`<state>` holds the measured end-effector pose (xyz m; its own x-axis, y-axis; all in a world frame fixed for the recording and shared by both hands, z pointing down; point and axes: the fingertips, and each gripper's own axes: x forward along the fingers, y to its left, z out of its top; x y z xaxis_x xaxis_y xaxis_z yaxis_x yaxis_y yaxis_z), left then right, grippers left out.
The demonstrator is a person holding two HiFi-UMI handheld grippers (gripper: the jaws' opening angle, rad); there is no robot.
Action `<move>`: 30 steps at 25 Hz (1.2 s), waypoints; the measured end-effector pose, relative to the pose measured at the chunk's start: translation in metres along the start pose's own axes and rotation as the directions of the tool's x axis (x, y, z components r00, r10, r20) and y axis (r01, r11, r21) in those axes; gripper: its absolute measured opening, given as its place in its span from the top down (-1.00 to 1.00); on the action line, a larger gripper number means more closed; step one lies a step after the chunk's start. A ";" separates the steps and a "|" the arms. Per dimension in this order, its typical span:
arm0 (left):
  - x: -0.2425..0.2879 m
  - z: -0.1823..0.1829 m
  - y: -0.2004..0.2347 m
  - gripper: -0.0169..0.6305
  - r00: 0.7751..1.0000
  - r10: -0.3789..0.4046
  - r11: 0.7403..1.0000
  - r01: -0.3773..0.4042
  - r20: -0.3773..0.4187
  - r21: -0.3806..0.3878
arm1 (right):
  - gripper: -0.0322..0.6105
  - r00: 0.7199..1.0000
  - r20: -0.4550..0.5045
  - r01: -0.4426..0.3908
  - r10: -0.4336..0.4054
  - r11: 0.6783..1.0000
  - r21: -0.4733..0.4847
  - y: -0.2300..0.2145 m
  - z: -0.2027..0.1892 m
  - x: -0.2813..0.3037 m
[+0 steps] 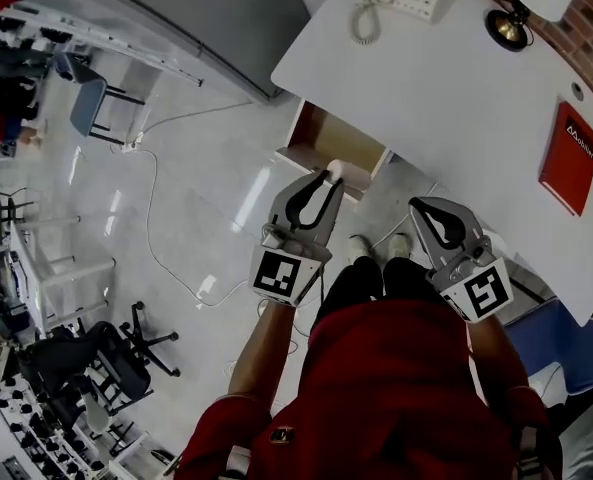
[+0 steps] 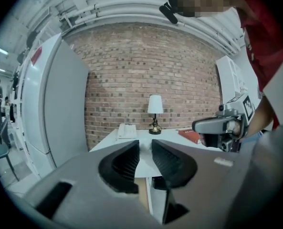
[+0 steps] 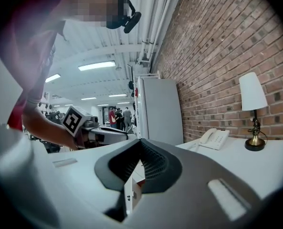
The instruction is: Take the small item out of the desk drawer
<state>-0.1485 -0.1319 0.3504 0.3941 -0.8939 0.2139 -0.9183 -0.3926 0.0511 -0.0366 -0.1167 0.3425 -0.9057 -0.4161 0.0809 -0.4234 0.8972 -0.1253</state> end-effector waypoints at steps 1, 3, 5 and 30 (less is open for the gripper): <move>-0.007 0.008 -0.003 0.66 1.000 0.011 1.000 -0.011 0.016 0.000 | 0.86 1.000 0.012 -0.004 0.004 1.000 -0.002 0.001 0.006 0.000; -0.020 0.023 -0.007 0.66 0.998 0.036 0.999 -0.035 0.052 -0.003 | 0.86 0.999 0.033 -0.012 0.012 1.000 -0.007 0.004 0.016 -0.001; -0.031 0.035 -0.010 0.66 0.995 0.055 0.998 -0.055 0.084 0.001 | 0.86 0.998 0.056 -0.019 0.020 1.000 -0.010 0.007 0.023 0.000; -0.073 0.069 -0.037 0.66 0.987 0.065 0.997 -0.071 0.148 0.036 | 0.86 0.994 0.113 0.000 0.001 1.000 -0.008 0.033 0.048 -0.035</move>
<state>-0.1401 -0.0672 0.2653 0.3345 -0.9398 0.0703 -0.9421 -0.3353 0.0004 -0.0201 -0.0796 0.2885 -0.9027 -0.4292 -0.0314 -0.4231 0.8984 -0.1178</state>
